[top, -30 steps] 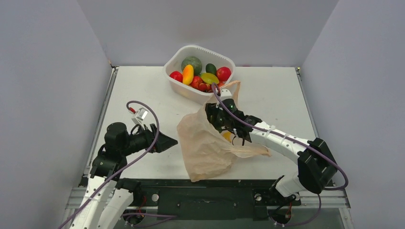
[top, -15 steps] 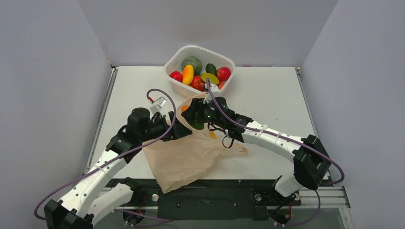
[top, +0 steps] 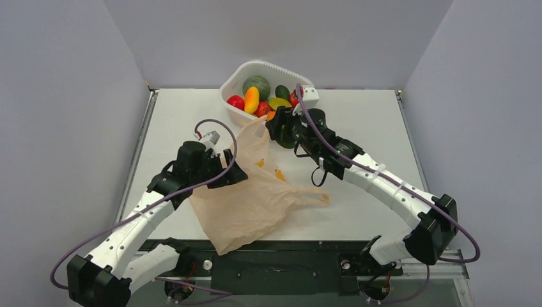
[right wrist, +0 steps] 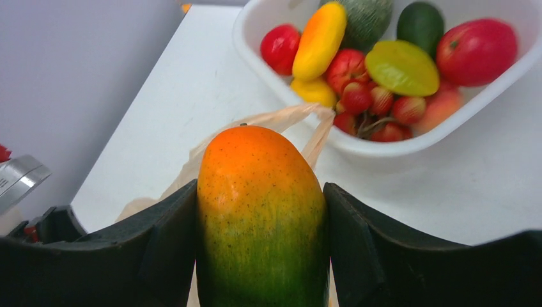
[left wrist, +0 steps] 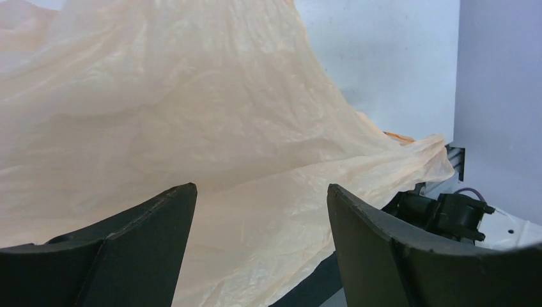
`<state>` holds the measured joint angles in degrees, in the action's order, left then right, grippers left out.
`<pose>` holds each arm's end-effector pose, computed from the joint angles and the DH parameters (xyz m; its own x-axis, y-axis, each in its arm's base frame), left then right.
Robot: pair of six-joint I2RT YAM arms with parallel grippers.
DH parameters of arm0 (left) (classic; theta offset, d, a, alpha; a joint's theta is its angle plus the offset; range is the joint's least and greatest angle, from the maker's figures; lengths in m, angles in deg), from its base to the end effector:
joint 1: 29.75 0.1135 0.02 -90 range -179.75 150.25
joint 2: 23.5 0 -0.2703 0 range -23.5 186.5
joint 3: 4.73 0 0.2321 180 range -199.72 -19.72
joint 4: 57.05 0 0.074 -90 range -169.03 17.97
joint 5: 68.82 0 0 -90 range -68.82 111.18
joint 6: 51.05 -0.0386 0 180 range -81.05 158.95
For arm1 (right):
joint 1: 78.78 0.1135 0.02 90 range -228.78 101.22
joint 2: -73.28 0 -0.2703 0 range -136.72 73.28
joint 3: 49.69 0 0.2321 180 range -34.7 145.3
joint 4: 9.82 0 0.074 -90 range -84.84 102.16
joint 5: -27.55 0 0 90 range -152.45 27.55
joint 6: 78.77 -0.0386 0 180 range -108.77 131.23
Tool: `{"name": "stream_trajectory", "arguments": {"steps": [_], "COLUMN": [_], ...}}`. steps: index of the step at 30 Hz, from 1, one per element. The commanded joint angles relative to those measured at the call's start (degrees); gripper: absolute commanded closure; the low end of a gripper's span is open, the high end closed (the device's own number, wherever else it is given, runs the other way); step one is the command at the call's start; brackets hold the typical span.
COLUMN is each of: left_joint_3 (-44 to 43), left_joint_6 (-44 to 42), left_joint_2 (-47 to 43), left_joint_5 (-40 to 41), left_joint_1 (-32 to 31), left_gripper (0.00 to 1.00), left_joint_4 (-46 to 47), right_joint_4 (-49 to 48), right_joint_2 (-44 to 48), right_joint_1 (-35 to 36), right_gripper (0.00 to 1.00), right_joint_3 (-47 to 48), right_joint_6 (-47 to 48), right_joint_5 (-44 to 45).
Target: Take the fake fruits out of the plastic bag
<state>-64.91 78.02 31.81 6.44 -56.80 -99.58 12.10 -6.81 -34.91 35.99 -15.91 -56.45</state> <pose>0.1608 -0.0931 0.2874 -0.8127 -0.2694 -0.5166 0.1378 0.7727 -0.6196 0.2280 0.2135 0.3708 -0.4618 0.1854 -0.8674 -0.4565 0.7888 0.4116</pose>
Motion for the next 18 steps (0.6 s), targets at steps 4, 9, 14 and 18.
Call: {"name": "stream_trajectory", "arguments": {"steps": [4,9,14,18], "left_joint_3": [-15.2,-20.7,-18.5,-13.9], "left_joint_6": [-9.6,-14.5,-14.5,-12.4], "left_joint_2": [-0.8,-5.1,-11.4,-18.5], "left_joint_5": [-0.6,3.4,7.7,10.8], "left_joint_1": [7.6,11.2,11.5,11.5], "left_gripper": [0.27,0.24,0.22,0.22], "left_joint_4": [-11.5,-20.9,-25.9,-26.7], "right_joint_4": [3.1,3.5,3.8,4.8], "right_joint_2": [-5.6,-16.2,-27.7,-37.2], "right_joint_1": [-7.1,-12.3,-15.8,-16.9], "right_gripper": [1.00,1.00,1.00,0.94], "right_joint_3": [12.4,22.6,32.0,42.3], "right_joint_6": [5.5,5.5,6.0,7.6], "right_joint_5": [3.8,1.5,-1.3,-2.3]}}
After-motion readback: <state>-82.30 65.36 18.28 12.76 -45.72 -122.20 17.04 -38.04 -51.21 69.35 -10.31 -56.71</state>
